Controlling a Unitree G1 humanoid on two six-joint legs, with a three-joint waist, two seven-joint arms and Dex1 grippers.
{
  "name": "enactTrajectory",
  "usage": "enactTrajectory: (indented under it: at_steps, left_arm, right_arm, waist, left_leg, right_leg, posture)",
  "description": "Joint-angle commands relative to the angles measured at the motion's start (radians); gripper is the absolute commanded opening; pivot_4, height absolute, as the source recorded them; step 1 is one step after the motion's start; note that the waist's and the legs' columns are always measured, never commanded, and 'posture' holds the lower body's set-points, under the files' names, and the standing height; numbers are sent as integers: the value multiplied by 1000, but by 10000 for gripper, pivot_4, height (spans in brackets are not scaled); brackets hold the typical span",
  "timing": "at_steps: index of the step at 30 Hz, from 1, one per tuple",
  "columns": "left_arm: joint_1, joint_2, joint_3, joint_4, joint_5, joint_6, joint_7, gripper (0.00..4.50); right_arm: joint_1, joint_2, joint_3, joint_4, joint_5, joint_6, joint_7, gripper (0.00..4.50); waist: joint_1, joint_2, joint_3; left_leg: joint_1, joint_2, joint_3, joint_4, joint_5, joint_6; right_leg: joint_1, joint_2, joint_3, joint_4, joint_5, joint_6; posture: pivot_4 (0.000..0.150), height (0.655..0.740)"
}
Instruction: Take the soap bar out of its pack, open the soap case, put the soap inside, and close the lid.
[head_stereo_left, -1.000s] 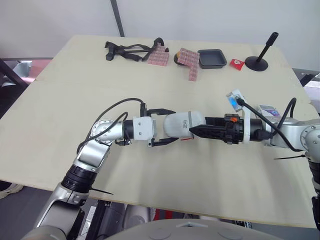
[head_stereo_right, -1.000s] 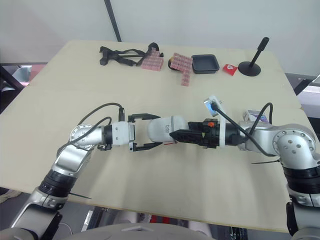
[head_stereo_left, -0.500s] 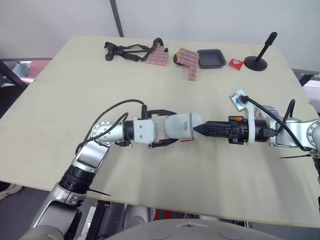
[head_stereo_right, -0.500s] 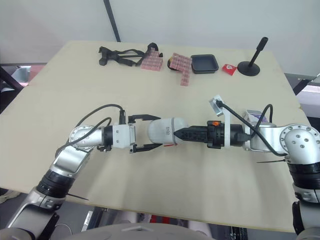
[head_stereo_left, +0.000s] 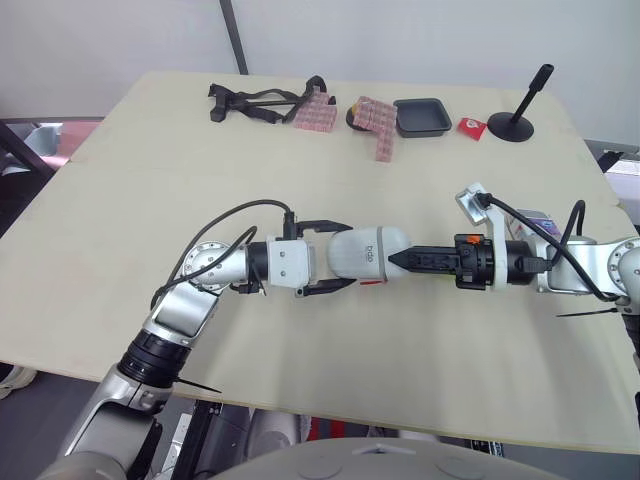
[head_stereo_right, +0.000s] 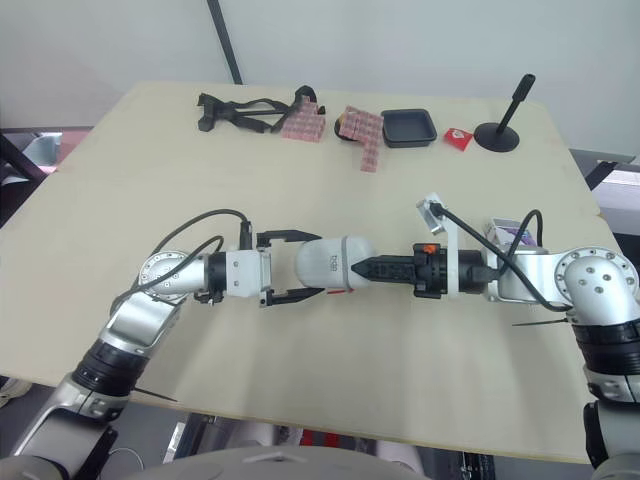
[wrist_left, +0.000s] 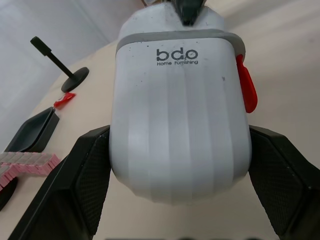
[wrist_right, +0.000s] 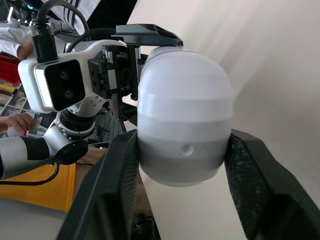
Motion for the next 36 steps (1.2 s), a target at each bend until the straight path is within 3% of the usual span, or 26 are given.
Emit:
enactTrajectory:
  at_steps: [1, 23, 36]
  left_arm:
    - [-4, 1, 0, -31, -21, -2, 8, 36646]
    - [10, 16, 4, -58, -66, 31, 13, 36646]
    - [12, 15, 5, -50, -71, 46, 16, 36646]
  right_arm:
    - [-16, -11, -20, -16, -28, 0, 22, 19845]
    - [13, 8, -89, 54, -29, 24, 234, 19845]
    - [61, -191, -207, 119, -225, 67, 351, 19845]
  waist:
    - [0, 0, 0]
    - [0, 0, 0]
    - [0, 0, 0]
  left_leg:
    - [0, 0, 0, 0, 0, 0]
    - [0, 0, 0, 2, 0, 0]
    - [-1, 0, 0, 5, 0, 0]
  right_leg:
    - [0, 0, 0, 0, 0, 0]
    - [0, 0, 1, 3, 0, 0]
    - [0, -1, 1, 5, 0, 0]
  posture:
    - [1500, 7400]
    - [1500, 7400]
    - [1500, 7400]
